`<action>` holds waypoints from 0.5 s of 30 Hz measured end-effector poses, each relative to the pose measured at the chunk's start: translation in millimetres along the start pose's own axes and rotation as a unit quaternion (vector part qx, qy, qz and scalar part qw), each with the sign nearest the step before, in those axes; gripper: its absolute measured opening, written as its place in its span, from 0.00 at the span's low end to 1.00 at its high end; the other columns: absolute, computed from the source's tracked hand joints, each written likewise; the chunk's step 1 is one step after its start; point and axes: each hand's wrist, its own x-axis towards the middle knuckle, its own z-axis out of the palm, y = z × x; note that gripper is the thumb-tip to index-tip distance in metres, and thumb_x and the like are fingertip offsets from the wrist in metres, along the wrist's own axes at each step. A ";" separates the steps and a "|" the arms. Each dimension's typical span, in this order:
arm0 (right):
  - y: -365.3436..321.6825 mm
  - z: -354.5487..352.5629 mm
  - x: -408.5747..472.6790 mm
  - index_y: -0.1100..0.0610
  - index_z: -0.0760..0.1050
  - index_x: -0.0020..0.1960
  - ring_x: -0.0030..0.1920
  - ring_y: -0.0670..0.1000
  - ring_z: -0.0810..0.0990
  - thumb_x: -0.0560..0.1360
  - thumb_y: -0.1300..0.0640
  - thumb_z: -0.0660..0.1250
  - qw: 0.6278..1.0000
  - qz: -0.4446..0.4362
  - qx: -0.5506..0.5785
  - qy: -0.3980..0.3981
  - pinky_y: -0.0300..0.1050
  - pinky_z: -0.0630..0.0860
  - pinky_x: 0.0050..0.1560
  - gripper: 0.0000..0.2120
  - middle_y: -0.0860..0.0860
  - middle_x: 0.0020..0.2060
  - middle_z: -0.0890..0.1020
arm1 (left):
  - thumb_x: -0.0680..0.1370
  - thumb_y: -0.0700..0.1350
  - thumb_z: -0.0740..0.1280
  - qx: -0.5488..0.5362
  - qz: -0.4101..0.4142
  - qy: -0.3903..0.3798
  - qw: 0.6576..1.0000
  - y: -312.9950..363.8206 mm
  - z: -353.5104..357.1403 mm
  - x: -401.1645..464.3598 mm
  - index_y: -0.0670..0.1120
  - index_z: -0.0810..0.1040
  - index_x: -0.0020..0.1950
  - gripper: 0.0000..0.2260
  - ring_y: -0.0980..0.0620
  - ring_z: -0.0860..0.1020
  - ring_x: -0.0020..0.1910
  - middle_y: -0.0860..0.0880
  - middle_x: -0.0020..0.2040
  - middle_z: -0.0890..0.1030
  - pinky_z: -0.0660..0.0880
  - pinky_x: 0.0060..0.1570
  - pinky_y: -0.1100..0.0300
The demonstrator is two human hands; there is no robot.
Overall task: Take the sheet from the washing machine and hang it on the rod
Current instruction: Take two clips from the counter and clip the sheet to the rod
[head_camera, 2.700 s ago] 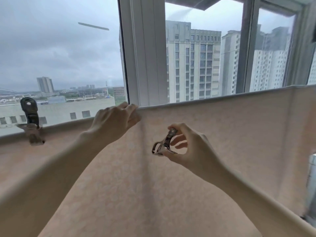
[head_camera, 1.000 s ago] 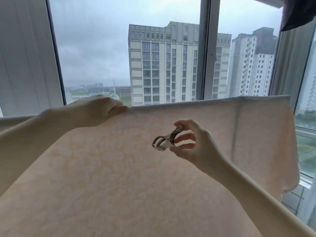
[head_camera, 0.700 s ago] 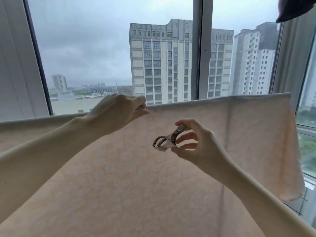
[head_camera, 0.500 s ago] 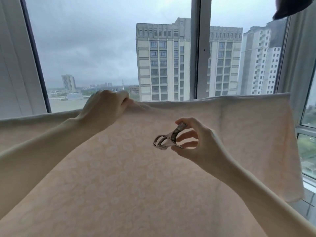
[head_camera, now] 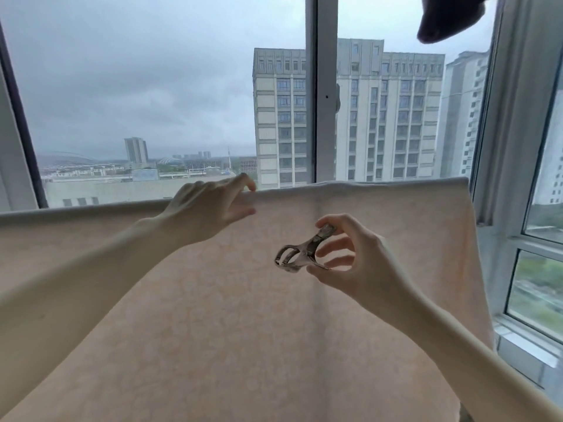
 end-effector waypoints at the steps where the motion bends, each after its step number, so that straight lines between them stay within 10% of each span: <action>1: 5.0 -8.7 -2.5 0.51 0.74 0.57 0.46 0.45 0.82 0.64 0.55 0.78 1.000 0.002 -0.001 -0.002 0.45 0.82 0.43 0.24 0.46 0.48 0.80 | 0.78 0.59 0.62 -0.011 -0.004 0.008 1.000 8.4 3.0 5.7 0.53 0.69 0.59 0.15 0.52 0.75 0.38 0.55 0.54 0.81 0.64 0.40 0.57; 15: 40.6 -94.4 18.4 0.46 0.73 0.59 0.47 0.39 0.80 0.62 0.47 0.75 0.995 -0.027 -0.098 0.013 0.40 0.80 0.46 0.26 0.41 0.49 0.80 | 0.80 0.41 0.63 -0.093 -0.079 0.092 0.988 39.0 27.0 56.8 0.40 0.68 0.44 0.07 0.49 0.71 0.26 0.49 0.29 0.70 0.64 0.27 0.58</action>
